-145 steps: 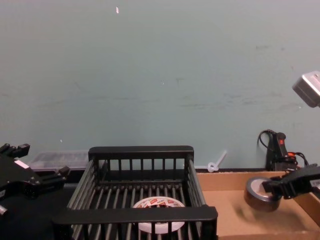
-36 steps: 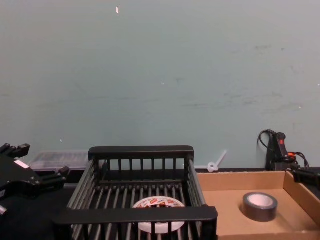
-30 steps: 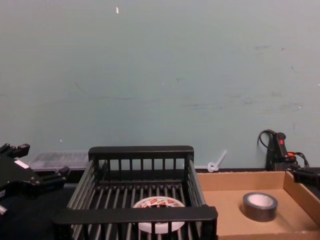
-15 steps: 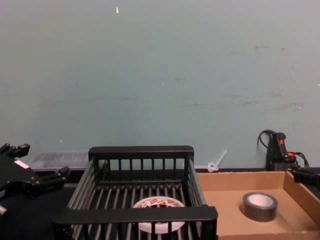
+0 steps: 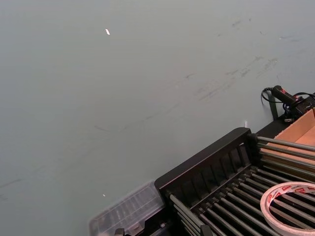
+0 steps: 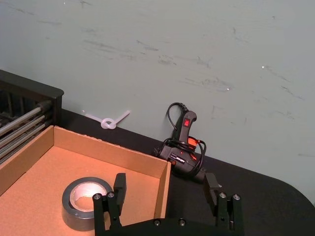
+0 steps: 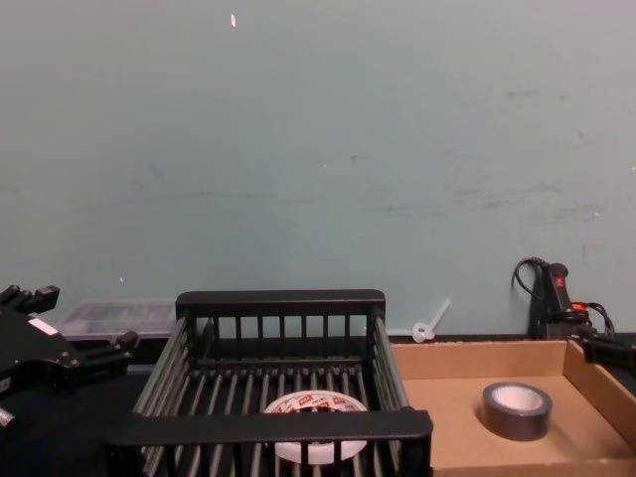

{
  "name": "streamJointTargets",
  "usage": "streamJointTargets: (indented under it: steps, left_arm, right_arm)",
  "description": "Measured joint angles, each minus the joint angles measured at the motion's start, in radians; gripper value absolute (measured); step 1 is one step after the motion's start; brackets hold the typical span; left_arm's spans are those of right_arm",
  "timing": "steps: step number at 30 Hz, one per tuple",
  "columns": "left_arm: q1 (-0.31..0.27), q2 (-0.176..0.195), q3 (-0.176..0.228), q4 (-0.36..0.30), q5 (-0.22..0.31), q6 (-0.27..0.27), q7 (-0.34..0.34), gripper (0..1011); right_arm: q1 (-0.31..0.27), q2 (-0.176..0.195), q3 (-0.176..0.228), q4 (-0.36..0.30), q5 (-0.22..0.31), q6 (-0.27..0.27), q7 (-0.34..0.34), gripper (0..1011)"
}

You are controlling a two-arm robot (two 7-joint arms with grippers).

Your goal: Pick up the white tape and place it into the black box , Pick up the silver tape and place it into the brown box.

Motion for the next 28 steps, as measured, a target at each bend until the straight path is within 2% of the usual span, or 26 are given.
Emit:
streamJointTargets:
  steps: [28]
  left_arm:
    - [0.0,0.0,0.0,0.0,0.0,0.0,0.0,1001]
  right_arm:
    - [0.0,0.0,0.0,0.0,0.0,0.0,0.0,1002]
